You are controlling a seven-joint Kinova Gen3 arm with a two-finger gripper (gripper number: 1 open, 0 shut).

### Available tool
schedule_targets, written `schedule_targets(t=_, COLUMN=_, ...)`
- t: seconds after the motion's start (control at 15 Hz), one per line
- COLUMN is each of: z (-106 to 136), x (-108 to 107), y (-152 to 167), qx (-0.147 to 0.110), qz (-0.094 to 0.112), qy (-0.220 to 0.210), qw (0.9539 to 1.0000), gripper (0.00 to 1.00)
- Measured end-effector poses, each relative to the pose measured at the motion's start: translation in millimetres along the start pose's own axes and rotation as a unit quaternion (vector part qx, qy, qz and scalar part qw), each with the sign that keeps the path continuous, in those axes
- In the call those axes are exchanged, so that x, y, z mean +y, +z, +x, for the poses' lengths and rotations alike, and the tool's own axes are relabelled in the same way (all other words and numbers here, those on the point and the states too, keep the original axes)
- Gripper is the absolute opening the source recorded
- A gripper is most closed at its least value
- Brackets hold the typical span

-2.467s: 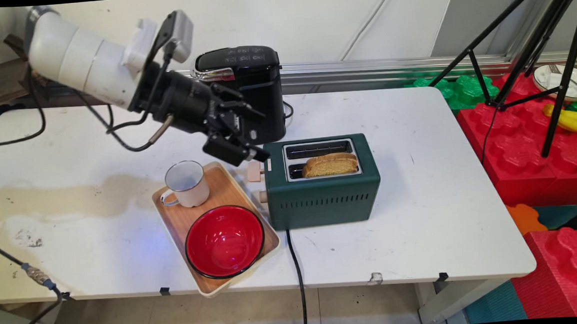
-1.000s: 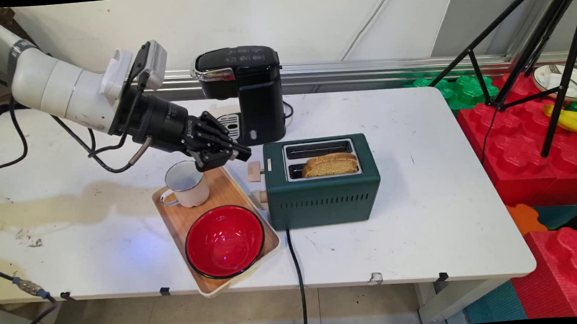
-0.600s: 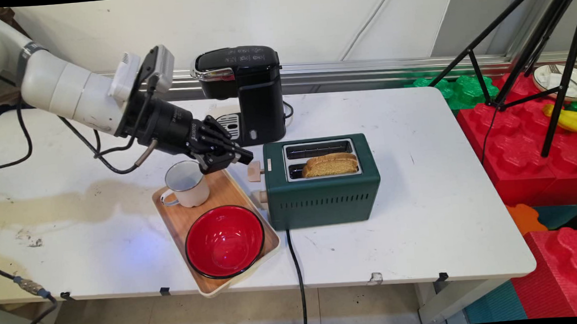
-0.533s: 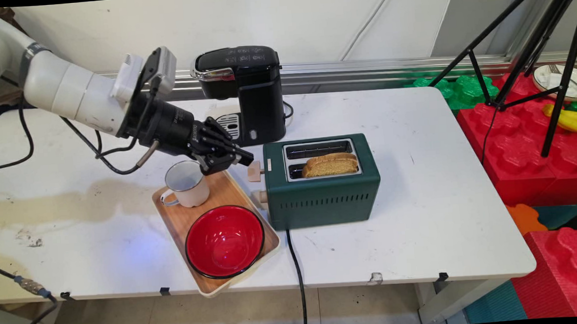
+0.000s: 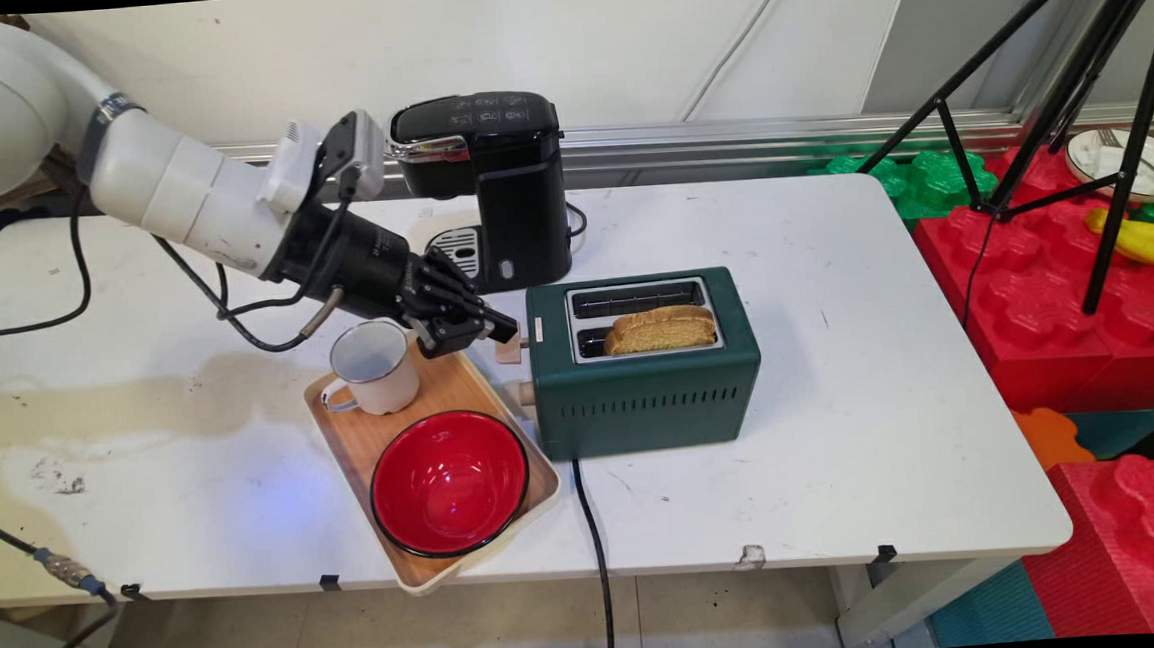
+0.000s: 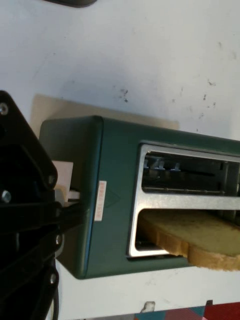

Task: Press the toaster switch

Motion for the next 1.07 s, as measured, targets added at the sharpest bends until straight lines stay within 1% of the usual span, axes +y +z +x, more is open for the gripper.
schedule_targets(t=0.73, z=1, x=-11, y=20, qx=-0.013, qz=0.003, qy=-0.005, qw=0.9999, gripper=0.0)
schedule_targets(t=1.07, z=-3, x=-13, y=31, qx=-0.02, qz=0.001, qy=-0.005, qw=0.9998, gripper=0.0)
